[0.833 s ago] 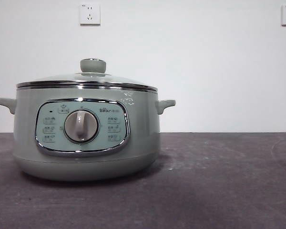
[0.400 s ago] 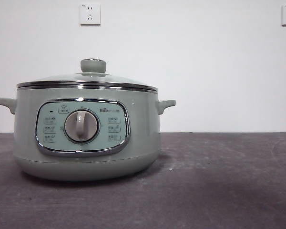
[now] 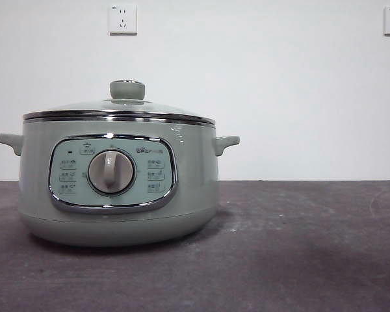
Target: Pick up the potato,open the lid,put the potato in the pot,close the lid
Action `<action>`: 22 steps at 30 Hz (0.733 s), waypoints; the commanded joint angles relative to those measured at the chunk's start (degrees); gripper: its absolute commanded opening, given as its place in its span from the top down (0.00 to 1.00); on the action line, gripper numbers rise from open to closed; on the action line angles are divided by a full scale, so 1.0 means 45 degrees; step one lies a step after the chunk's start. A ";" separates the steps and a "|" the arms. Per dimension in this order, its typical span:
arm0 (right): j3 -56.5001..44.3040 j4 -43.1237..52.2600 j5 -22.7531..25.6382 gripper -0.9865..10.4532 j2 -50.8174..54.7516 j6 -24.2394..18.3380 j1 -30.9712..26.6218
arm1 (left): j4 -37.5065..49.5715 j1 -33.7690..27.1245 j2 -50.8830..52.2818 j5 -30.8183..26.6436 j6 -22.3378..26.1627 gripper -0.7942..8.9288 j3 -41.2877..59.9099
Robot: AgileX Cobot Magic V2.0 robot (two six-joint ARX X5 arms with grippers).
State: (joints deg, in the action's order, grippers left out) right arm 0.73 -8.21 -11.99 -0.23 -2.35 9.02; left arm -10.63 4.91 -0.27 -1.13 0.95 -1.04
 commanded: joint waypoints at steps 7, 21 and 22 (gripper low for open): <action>-0.0097 -0.0277 0.0024 0.91 0.0039 0.0733 0.0000 | 0.0058 -0.0034 0.0034 -0.0034 0.0121 0.92 0.0185; -0.0097 -0.0267 0.0073 0.91 -0.0010 0.0957 0.0000 | 0.0058 -0.0034 0.0034 -0.0034 0.0121 0.92 0.0185; -0.0097 -0.0267 0.0073 0.91 -0.0010 0.0957 0.0000 | 0.0058 -0.0034 0.0034 -0.0034 0.0121 0.92 0.0185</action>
State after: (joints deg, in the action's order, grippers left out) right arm 0.84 -8.73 -11.81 -0.25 1.30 9.02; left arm -10.63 4.91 -0.27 -1.13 0.95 -1.04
